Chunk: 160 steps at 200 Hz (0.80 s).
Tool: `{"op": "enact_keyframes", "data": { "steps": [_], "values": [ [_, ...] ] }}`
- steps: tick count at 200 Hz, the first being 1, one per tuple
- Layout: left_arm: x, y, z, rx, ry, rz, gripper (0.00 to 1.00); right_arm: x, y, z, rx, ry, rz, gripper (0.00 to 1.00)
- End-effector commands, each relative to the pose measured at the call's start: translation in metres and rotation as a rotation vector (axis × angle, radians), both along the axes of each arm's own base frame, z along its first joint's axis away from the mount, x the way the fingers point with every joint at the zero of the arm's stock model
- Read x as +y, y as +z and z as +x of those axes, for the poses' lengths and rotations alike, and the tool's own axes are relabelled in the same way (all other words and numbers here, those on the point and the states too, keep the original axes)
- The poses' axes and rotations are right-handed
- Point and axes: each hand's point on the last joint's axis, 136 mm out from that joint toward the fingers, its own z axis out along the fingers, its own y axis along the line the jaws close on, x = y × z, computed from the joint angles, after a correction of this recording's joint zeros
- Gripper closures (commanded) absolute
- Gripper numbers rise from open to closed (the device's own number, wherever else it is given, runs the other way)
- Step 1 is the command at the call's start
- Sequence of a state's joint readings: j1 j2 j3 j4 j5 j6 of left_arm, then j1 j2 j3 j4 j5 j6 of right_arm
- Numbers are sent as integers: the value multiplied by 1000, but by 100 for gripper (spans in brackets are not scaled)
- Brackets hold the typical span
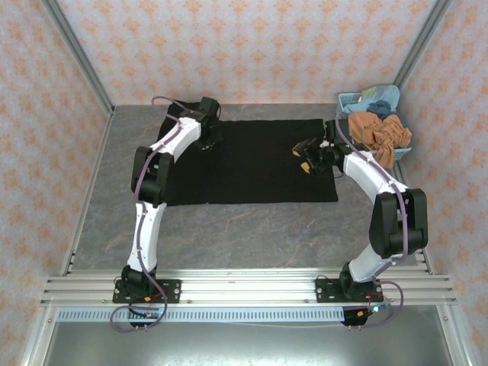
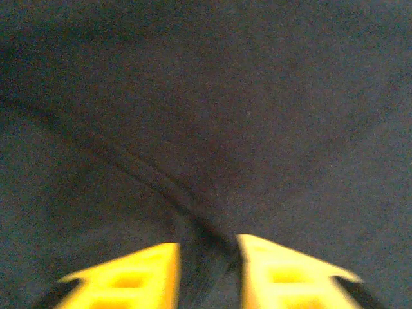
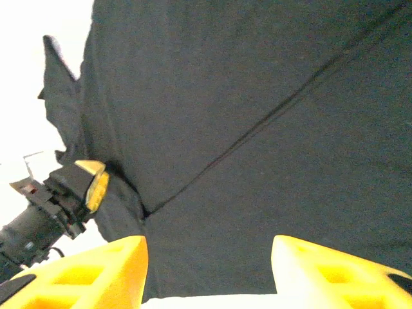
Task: Fold and stack the t-shirts
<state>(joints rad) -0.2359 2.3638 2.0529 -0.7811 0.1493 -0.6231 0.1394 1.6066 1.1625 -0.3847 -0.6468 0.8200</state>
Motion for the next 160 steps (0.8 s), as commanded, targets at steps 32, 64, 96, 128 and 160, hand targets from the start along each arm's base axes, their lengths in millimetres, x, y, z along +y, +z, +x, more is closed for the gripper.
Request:
{"op": "enact_keyframes", "data": {
  "steps": [32, 64, 96, 128, 160],
  "values": [
    [32, 62, 10, -146, 86, 9, 45, 9, 25, 0, -82, 17, 52, 46],
    [67, 38, 0, -124, 289, -182, 45, 16, 24, -1, -88, 36, 63, 46],
    [103, 26, -16, -71, 414, -180, 51, 16, 22, -2, -84, 41, 43, 46],
    [141, 13, -81, 46, 558, -130, 61, -16, -11, -25, 49, -11, -141, 55],
    [172, 7, -152, 147, 616, -62, 63, -47, -43, -51, 178, -59, -236, 63]
  ]
}}
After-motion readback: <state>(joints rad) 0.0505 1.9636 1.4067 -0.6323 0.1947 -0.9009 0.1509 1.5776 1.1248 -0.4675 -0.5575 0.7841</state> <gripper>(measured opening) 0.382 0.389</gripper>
